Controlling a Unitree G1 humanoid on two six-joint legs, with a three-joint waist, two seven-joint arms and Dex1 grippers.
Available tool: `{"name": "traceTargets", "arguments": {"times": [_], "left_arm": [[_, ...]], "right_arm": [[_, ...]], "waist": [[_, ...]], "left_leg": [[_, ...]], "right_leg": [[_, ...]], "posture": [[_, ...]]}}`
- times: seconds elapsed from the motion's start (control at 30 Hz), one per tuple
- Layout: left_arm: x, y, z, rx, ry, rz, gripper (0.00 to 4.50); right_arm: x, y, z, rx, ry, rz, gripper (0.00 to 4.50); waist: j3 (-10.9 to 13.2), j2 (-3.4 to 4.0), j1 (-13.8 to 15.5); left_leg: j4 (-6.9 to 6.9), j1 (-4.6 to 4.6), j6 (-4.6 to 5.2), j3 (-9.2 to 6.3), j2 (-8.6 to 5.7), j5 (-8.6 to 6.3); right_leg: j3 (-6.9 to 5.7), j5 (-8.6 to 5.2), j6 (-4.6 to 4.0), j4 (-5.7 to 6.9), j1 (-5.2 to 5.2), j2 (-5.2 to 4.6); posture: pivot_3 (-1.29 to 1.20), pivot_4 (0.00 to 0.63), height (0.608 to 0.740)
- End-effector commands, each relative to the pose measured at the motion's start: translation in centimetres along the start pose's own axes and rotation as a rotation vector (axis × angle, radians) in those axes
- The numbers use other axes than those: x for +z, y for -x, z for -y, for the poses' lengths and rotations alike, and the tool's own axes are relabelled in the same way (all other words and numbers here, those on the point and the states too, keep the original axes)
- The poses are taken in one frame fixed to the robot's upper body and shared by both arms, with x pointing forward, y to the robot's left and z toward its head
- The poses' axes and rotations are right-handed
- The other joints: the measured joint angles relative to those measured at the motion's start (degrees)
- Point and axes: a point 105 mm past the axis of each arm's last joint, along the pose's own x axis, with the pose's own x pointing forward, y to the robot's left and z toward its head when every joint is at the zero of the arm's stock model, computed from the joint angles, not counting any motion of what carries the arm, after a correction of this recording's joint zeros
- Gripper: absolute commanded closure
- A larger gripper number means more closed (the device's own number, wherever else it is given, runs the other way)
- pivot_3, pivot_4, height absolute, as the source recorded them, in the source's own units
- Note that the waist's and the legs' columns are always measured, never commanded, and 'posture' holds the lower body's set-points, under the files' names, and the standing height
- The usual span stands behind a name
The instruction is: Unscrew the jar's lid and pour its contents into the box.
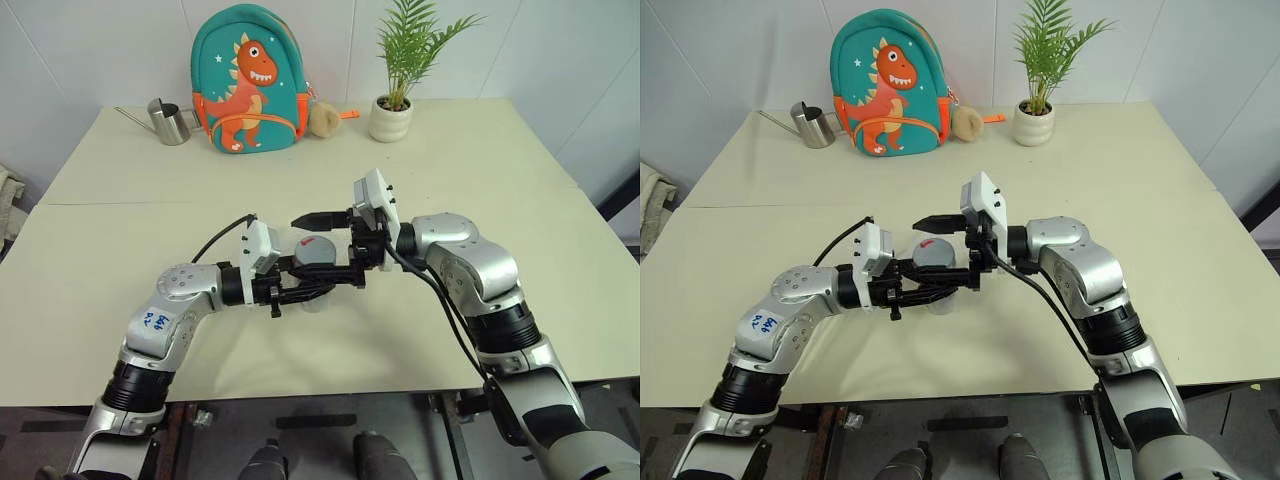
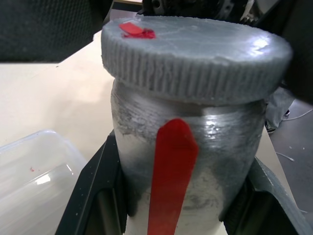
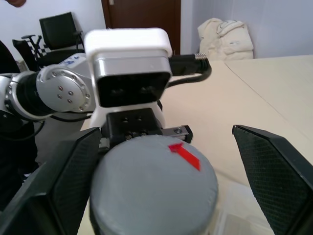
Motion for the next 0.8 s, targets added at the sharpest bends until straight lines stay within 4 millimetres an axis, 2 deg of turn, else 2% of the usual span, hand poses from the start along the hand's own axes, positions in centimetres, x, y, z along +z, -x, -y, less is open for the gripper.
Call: {"name": "traceTargets", "arguments": {"times": [0.03, 0.47, 0.8], "left_arm": [[1.4, 0.0, 0.0, -0.009, -0.053, 0.032, 2.6], [1.3, 0.1, -0.1, -0.001, -0.052, 0.029, 2.6], [1.3, 0.4, -0.1, 0.003, -0.053, 0.025, 2.6]], "right_arm": [[1.5, 0.7, 0.4, -0.015, 0.056, 0.033, 0.01], [0.5, 2.6, 0.3, -0.03, 0.03, 0.01, 0.01], [0.9, 2.5, -0.7, 0.032, 0.021, 0.034, 0.01]], "waist": [[0.0, 0.0, -0.01], [0.0, 0.0, 0.02], [0.0, 0.0, 0.02]], "left_leg": [[0.0, -0.01, 0.0, 0.02, 0.0, 0.0], [0.0, -0.04, 0.0, 0.07, 0.0, 0.0], [0.0, -0.04, 0.0, 0.1, 0.0, 0.0]], "right_leg": [[0.0, 0.0, 0.0, 0.01, -0.03, 0.0], [-0.03, 0.01, -0.01, 0.06, -0.1, -0.02], [-0.03, 0.01, -0.02, 0.08, -0.12, -0.03]], "posture": [[0.0, 0.15, 0.74], [0.0, 0.15, 0.74], [0.0, 0.15, 0.74]]}}
